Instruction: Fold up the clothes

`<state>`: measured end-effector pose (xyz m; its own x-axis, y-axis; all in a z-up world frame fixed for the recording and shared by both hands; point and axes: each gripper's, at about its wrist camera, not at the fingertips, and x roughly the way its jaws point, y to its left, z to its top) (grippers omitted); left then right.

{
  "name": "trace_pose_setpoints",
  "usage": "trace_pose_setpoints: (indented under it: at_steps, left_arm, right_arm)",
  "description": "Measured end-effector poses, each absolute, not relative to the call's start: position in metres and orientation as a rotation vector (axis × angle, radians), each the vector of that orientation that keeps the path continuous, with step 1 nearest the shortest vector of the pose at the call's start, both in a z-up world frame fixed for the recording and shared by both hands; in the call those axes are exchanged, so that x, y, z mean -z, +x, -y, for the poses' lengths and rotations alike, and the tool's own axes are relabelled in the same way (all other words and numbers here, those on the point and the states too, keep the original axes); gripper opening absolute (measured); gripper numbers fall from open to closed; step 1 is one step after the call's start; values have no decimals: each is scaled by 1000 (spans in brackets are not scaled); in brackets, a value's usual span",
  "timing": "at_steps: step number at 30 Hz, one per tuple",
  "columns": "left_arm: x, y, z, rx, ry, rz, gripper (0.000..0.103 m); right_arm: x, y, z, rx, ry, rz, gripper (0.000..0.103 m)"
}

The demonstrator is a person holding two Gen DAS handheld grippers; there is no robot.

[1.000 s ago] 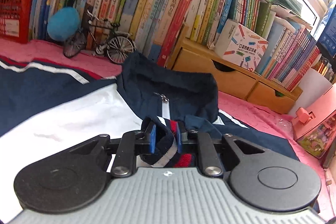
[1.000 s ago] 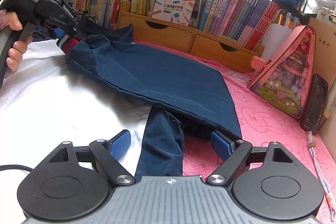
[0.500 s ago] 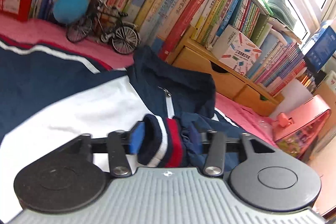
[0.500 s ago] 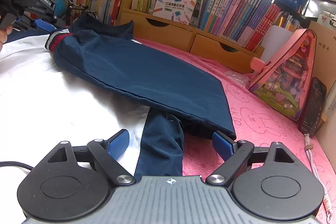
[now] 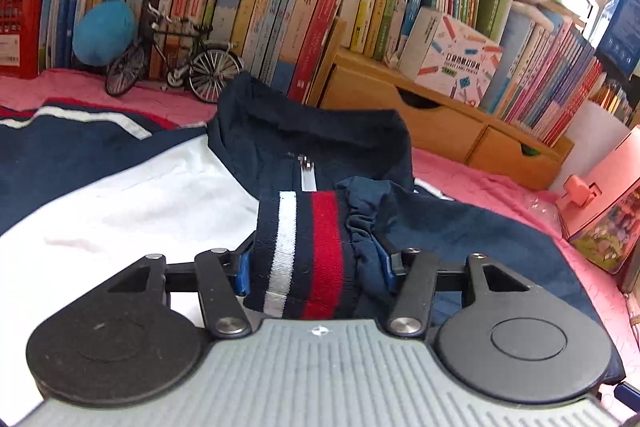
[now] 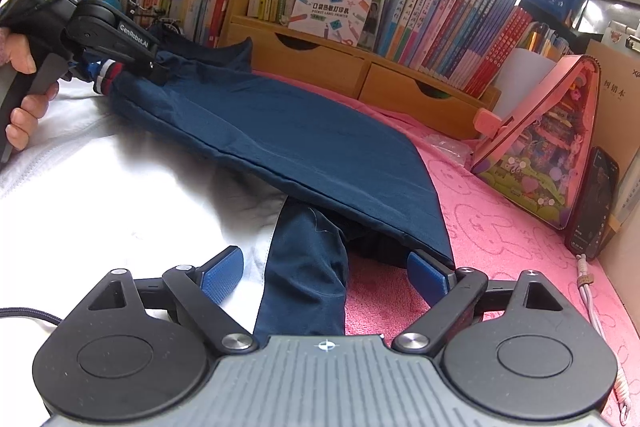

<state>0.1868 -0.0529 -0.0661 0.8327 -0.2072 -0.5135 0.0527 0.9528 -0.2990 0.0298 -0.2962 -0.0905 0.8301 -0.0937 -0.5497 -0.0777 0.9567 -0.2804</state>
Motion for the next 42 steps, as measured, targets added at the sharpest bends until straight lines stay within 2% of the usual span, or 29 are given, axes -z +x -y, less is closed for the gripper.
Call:
trace_pose_setpoints:
  at_steps: [6,15,21,27,29,33,35,39,42]
  left_arm:
    - [34,164,42,93,-131,-374,53]
    - [64,179,13,12,-166,-533,54]
    - [83,188,-5,-40,-183,-633,61]
    - [84,189,-2,-44,-161,-641,62]
    - [84,190,1,-48,-141,-646,62]
    - [85,192,5,-48,-92,-658,63]
    - [86,192,3,-40,-88,-659,65]
    - [87,192,2,-30,-63,-664,67]
    - [88,193,2,-29,-44,-669,70]
  right_arm:
    - [88,30,296,13,-300,-594,91]
    - [88,29,294,21,-317,-589,92]
    - [86,27,295,20,-317,-574,93]
    - [65,43,317,8,-153,-535,95]
    - [64,57,319,41,-225,-514,96]
    - [87,73,307,166,-604,-430,96]
    - [96,74,311,201,-707,-402,97]
    - [104,70,335,153,-758,-394,102]
    - [106,72,343,107,-769,-397,102]
